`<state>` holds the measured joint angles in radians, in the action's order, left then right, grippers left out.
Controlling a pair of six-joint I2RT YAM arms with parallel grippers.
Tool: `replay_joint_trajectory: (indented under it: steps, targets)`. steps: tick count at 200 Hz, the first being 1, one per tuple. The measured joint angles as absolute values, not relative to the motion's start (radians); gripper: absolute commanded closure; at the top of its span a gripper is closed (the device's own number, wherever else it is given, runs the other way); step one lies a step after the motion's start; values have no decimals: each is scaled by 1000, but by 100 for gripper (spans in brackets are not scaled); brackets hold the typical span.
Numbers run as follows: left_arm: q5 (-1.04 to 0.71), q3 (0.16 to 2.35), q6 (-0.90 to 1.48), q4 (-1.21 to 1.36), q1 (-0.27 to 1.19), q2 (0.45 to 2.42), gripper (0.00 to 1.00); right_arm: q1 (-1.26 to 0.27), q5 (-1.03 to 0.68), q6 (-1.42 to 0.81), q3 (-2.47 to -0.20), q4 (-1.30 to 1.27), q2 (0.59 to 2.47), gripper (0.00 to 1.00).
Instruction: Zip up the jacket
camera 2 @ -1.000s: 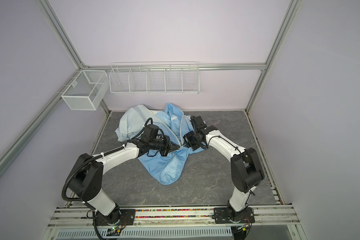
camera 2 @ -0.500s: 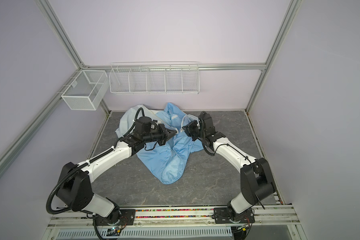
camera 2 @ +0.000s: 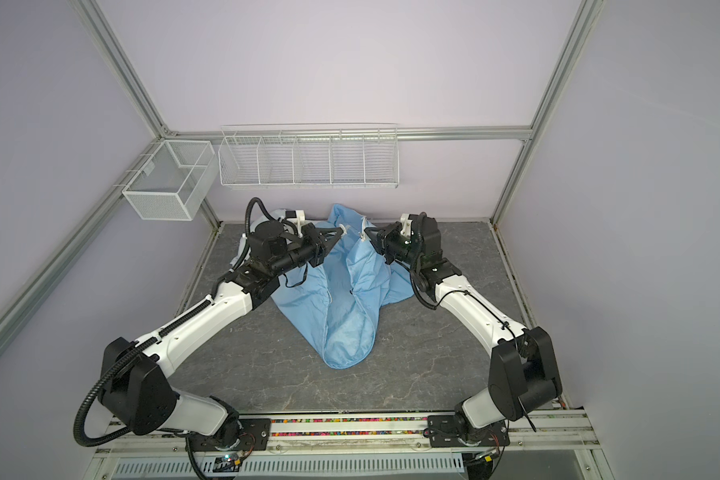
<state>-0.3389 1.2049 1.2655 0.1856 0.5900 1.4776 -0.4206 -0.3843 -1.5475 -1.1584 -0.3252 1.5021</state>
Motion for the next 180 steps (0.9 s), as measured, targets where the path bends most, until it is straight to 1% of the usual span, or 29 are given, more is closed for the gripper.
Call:
replay_joint_trajectory:
  steps: [50,131,180]
  targets:
    - [-289,1216,1272,305,628,1538,100,-421,-348,-1673,-1146,-533,1524,93]
    - [-242,1279,1320,434,629,1605,100,-421,-315,-1725,-1146,-620,1540,93]
    - [-243,1291,1348,459,629,1626,100,-428,-303,-1747,-1146,-664,1559,93]
